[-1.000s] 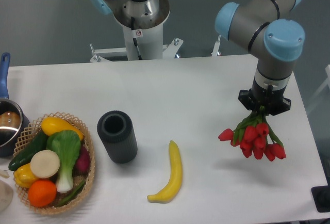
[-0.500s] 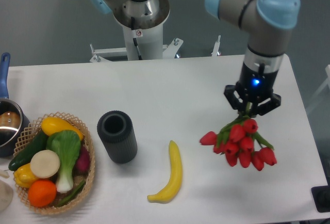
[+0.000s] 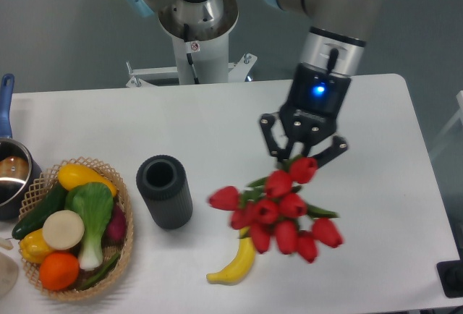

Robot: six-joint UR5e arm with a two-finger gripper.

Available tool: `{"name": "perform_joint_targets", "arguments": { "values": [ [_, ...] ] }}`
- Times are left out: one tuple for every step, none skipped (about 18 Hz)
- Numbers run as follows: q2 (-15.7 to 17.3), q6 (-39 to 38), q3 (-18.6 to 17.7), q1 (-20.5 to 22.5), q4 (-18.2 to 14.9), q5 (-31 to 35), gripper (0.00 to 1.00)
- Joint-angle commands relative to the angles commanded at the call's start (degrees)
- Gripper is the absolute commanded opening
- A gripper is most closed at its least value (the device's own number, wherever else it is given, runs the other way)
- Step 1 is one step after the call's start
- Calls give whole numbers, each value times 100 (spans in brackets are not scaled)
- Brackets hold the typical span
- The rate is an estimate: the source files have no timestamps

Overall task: Insert the flowers into the vase
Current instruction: 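Carry the tulips over toward the black cylindrical vase, then lower the tulip stems down into the black vase opening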

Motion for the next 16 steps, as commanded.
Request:
{"name": "perform_joint_targets", "arguments": {
  "values": [
    [-9, -61, -9, -26, 70, -377, 0],
    [0, -157, -52, -35, 149, -712, 0],
    [0, -193, -114, -35, 246, -968, 0],
    [26, -185, -227, -44, 360, -1179, 0],
    [44, -176, -342, -35, 500, -1373, 0],
    [79, -150, -473, -35, 623, -1557, 0],
    [149, -150, -597, -44, 711, -1655, 0],
    [228, -141, -737, -53, 721, -1699, 0],
    [324, -123, -895, -70, 739, -1743, 0],
    [395, -62, -1018, -70, 739, -1848, 0],
    [430, -1, -1107, -70, 739, -1971, 0],
    [448, 52, -1151, -70, 739, -2059, 0],
    [440, 96, -1169, -70, 739, -2095, 0],
    [431, 149, -1186, -96, 739, -2095, 0],
    [405, 210, -1187, -131, 739, -2095, 0],
    [378, 254, -1204, -158, 739, -2095, 0]
  ]
}}
